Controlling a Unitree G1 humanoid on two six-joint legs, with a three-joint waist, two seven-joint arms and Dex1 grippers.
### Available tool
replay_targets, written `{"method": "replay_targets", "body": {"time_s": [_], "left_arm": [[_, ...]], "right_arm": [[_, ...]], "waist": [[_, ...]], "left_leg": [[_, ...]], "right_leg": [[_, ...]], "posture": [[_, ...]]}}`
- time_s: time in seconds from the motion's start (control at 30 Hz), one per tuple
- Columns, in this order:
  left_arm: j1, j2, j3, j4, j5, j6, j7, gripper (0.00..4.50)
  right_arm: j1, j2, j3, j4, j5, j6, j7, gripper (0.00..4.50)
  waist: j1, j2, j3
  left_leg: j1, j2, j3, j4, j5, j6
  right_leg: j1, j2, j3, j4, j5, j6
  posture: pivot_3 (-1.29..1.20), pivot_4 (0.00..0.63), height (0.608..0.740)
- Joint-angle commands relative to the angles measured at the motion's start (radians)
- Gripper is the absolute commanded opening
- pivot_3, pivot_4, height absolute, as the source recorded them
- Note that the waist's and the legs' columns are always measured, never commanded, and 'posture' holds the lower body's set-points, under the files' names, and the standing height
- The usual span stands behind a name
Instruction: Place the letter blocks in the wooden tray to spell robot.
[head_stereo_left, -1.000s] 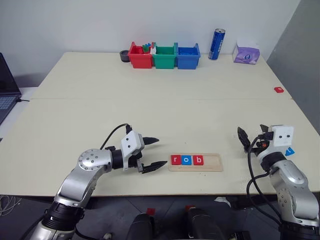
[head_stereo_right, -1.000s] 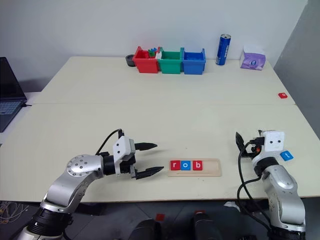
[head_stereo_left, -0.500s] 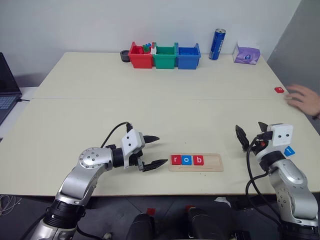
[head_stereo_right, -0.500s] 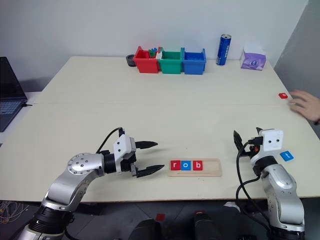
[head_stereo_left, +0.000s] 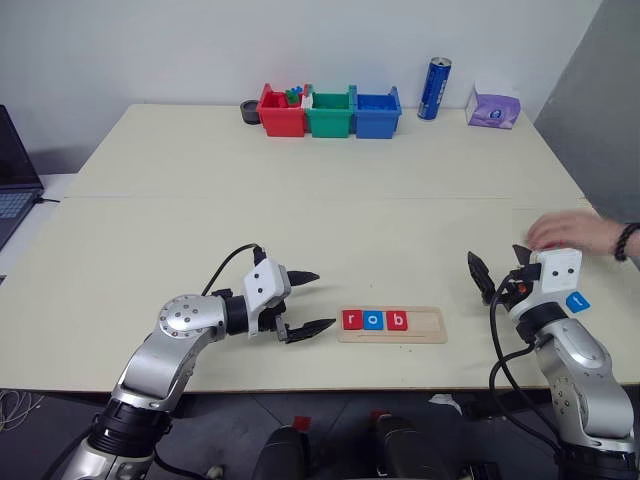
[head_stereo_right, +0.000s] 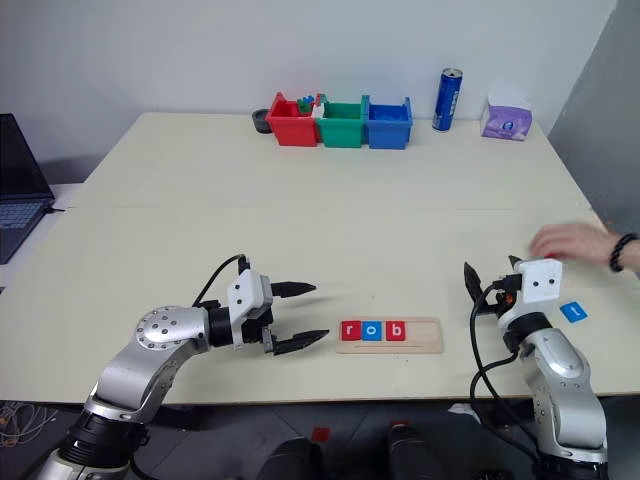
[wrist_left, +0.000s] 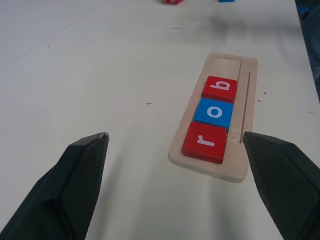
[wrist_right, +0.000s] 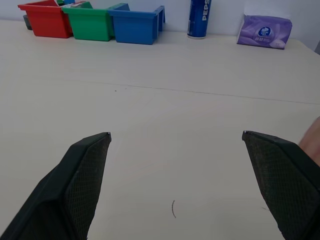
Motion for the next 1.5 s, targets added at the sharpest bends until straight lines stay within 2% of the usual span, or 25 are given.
{"method": "replay_targets", "body": {"time_s": [0.03, 0.27, 0.37, 0.53, 0.93, 1.3, 1.4, 1.5], "left_arm": [[-0.008, 0.000, -0.001, -0.010, -0.001, -0.015, -0.008, 4.50], [0.003, 0.007, 0.003, -0.019, -0.004, -0.011, -0.011, 4.50], [0.007, 0.011, 0.006, -0.023, -0.006, -0.011, -0.013, 4.50], [0.005, 0.010, 0.005, -0.019, -0.003, -0.013, -0.021, 4.50], [-0.014, 0.004, -0.007, 0.000, 0.002, -0.018, -0.031, 4.50], [-0.015, 0.002, -0.006, -0.007, 0.003, -0.011, -0.037, 4.50], [-0.012, 0.003, -0.006, -0.013, 0.003, -0.007, -0.035, 4.50], [-0.012, 0.002, -0.007, -0.017, 0.003, -0.002, -0.031, 4.50]], "right_arm": [[0.019, -0.023, -0.017, -0.058, 0.042, 0.003, 0.044, 4.47], [0.124, -0.098, 0.032, -0.154, 0.068, 0.023, 0.170, 4.47], [0.161, -0.114, 0.025, -0.173, 0.055, 0.025, 0.173, 4.47], [0.130, -0.122, 0.008, -0.090, -0.067, 0.038, 0.050, 4.47], [-0.098, 0.056, -0.111, 0.068, -0.046, 0.294, -0.264, 4.47], [-0.197, 0.084, -0.076, 0.260, -0.077, 0.258, -0.297, 4.47], [-0.204, 0.083, -0.072, 0.291, -0.095, 0.269, -0.317, 3.87], [-0.204, 0.087, -0.082, 0.298, -0.098, 0.285, -0.335, 2.83]], "waist": [[0.000, 0.000, 0.000], [0.001, 0.000, 0.000], [0.002, 0.000, 0.000], [0.002, 0.000, 0.000], [0.007, 0.000, 0.000], [0.005, 0.000, 0.000], [0.004, 0.000, 0.000], [0.005, 0.000, 0.000]], "left_leg": [[0.000, 0.000, 0.000, 0.000, 0.000, 0.000], [0.000, 0.000, 0.000, 0.000, 0.000, 0.000], [0.000, 0.000, 0.000, 0.000, 0.000, 0.000], [0.001, 0.000, 0.000, 0.000, 0.000, 0.000], [0.000, 0.000, 0.000, 0.000, 0.000, 0.000], [0.000, 0.000, 0.001, 0.000, 0.000, 0.000], [0.000, 0.000, 0.001, 0.000, 0.000, 0.000], [0.000, 0.000, 0.001, 0.000, 0.000, 0.000]], "right_leg": [[0.000, 0.000, 0.000, 0.000, 0.000, 0.000], [0.000, 0.000, 0.000, 0.000, 0.000, 0.000], [0.000, 0.000, 0.000, 0.000, 0.000, 0.000], [0.000, 0.000, 0.000, 0.000, 0.000, 0.000], [0.000, 0.000, 0.000, 0.000, 0.000, 0.000], [0.000, 0.000, 0.000, 0.000, 0.000, 0.000], [0.000, 0.000, 0.000, 0.000, 0.000, 0.000], [0.000, 0.000, 0.000, 0.000, 0.000, 0.000]], "posture": [[0.00, 0.150, 0.740], [0.00, 0.150, 0.740], [0.00, 0.150, 0.740], [0.00, 0.150, 0.740], [0.00, 0.150, 0.740], [0.00, 0.150, 0.740], [0.00, 0.150, 0.740], [0.00, 0.150, 0.740]]}}
